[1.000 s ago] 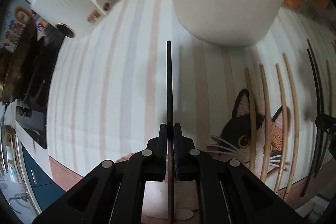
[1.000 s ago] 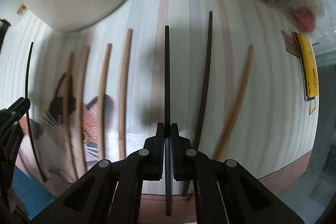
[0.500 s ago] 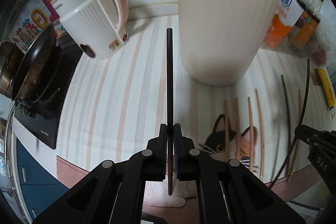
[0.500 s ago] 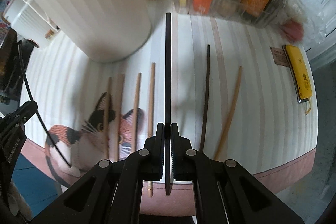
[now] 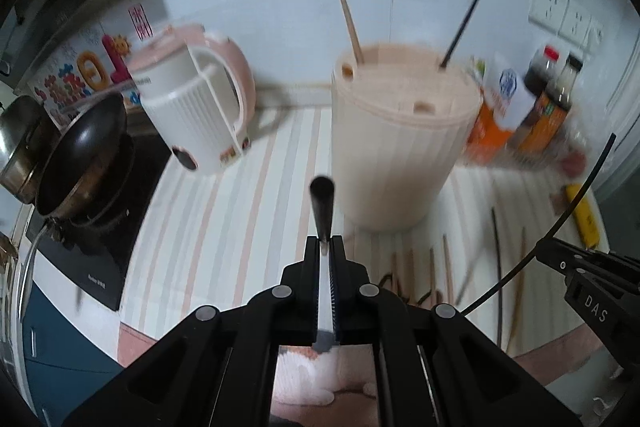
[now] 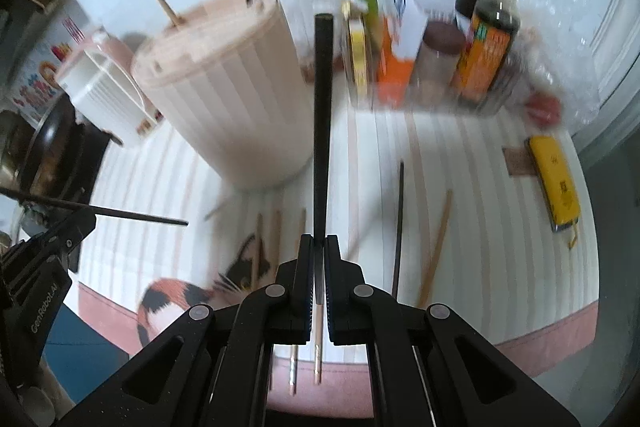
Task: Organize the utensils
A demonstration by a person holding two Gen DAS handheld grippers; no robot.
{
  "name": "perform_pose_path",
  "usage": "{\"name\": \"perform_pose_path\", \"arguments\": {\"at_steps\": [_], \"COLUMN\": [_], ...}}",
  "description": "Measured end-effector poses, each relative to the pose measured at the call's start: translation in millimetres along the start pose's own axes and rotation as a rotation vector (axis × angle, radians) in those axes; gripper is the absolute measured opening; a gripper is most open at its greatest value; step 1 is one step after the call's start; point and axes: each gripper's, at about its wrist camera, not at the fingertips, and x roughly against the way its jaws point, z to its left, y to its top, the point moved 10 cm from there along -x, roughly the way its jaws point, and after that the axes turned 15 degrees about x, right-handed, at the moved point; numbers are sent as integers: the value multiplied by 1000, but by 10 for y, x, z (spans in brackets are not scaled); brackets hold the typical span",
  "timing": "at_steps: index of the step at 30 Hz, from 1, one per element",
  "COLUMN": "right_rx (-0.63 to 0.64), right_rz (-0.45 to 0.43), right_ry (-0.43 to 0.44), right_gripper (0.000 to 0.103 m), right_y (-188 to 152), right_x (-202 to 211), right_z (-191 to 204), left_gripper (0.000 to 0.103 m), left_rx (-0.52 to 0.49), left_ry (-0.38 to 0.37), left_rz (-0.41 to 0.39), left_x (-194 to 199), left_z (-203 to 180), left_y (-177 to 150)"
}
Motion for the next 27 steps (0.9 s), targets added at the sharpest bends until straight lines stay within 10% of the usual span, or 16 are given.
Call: {"name": "perform_pose_path", "arguments": {"at_steps": [16,24,27], "right_rx": [15,11,11], "right_rz": [-192,8,158], "right_ry": [48,200,206], "right_gripper": [5,5,5], "right_y": [851,512,184], "right_x": [852,403,-35], "right_z": [8,44,-46], "left_gripper": [0,10,37], "left_rx": [114,164,185], "left_ry": [-155,-83,-42], "left_rz": [-144,28,156], "left_x": [646,-63,-566], "left_z": [-45,361,489], "left_y": [976,533,214]}}
